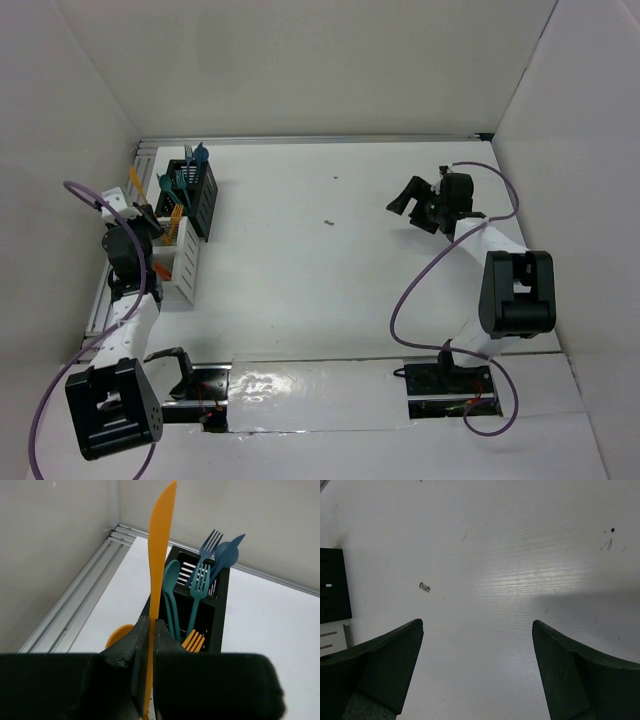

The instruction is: Sort the eating utensils into containers

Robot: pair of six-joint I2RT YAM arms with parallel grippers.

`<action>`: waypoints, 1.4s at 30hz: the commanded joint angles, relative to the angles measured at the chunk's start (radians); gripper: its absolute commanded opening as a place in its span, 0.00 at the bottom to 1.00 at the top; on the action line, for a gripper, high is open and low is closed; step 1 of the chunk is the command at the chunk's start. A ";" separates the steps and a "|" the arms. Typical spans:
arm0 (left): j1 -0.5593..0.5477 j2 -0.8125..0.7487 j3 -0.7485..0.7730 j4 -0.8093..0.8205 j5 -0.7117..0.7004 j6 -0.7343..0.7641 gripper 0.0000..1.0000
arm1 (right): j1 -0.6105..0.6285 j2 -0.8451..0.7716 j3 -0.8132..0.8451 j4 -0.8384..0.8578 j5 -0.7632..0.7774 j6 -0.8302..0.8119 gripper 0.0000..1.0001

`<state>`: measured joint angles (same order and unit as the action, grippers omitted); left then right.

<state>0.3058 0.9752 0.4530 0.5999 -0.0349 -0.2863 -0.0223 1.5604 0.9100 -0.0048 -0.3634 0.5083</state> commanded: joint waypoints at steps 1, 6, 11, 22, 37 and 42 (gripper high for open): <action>-0.027 0.014 -0.019 0.147 0.004 0.029 0.17 | -0.005 0.018 0.041 0.049 -0.008 -0.007 0.95; -0.036 -0.004 -0.046 0.170 -0.034 0.030 0.23 | -0.005 0.020 0.052 0.049 -0.017 -0.008 0.95; -0.028 -0.069 -0.024 0.143 -0.042 0.047 0.43 | -0.007 0.023 0.052 0.049 -0.026 -0.010 0.97; -0.020 -0.164 0.229 -0.133 0.127 0.051 0.82 | -0.007 -0.008 0.090 0.039 -0.037 -0.053 0.99; -0.112 -0.295 0.450 -0.793 0.685 0.060 1.00 | 0.016 -0.403 -0.034 0.104 0.070 -0.191 1.00; -0.145 -0.366 0.340 -0.799 0.807 0.026 1.00 | 0.058 -0.597 -0.158 0.094 0.126 -0.177 1.00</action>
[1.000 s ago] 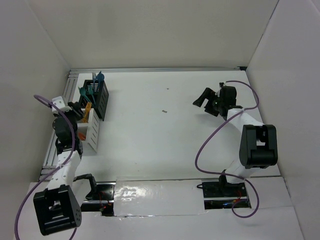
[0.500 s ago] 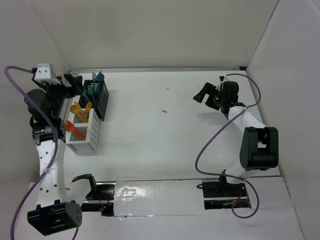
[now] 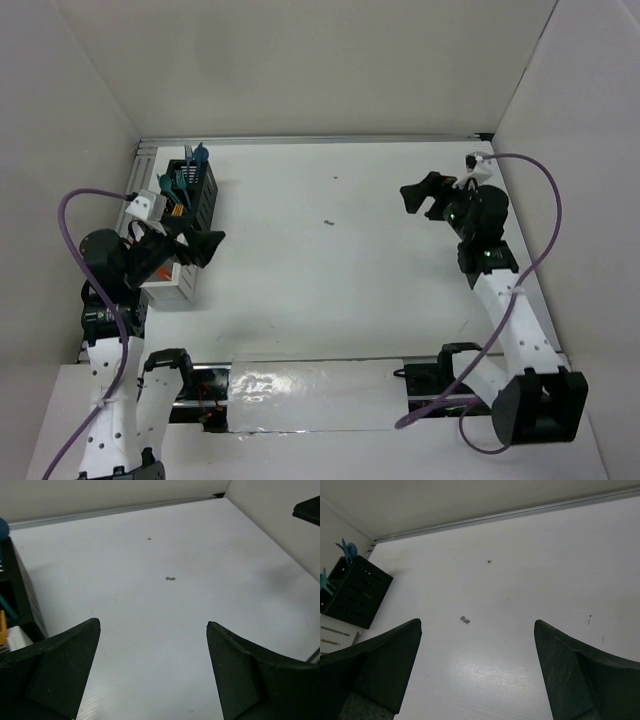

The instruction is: Sort the eating utensils into containers

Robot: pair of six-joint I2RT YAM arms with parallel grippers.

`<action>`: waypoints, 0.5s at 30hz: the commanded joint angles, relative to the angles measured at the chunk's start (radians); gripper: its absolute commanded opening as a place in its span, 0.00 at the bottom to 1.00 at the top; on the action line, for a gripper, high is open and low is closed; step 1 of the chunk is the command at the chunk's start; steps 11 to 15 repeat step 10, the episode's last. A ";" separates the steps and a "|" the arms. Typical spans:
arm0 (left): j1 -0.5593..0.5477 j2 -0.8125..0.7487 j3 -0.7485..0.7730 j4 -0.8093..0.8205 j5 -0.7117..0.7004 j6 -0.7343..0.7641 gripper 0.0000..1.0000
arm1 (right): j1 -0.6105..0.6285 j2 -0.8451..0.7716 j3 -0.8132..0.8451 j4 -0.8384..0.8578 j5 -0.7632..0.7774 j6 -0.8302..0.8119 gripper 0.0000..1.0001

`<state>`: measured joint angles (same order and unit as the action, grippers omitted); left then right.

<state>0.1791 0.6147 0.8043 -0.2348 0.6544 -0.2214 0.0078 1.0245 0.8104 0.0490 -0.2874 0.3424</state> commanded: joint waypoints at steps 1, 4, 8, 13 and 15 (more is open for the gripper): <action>-0.035 -0.001 -0.013 0.017 0.093 -0.044 1.00 | 0.030 -0.114 -0.080 0.040 0.050 -0.008 1.00; -0.072 -0.007 -0.019 -0.049 0.041 -0.042 1.00 | 0.046 -0.187 -0.155 0.019 0.059 0.009 1.00; -0.127 -0.020 -0.033 -0.095 -0.005 -0.039 1.00 | 0.053 -0.297 -0.229 -0.018 0.083 0.038 1.00; -0.138 -0.039 -0.037 -0.100 -0.007 -0.026 1.00 | 0.054 -0.342 -0.260 -0.018 0.083 0.038 1.00; -0.138 -0.039 -0.037 -0.100 -0.007 -0.026 1.00 | 0.054 -0.342 -0.260 -0.018 0.083 0.038 1.00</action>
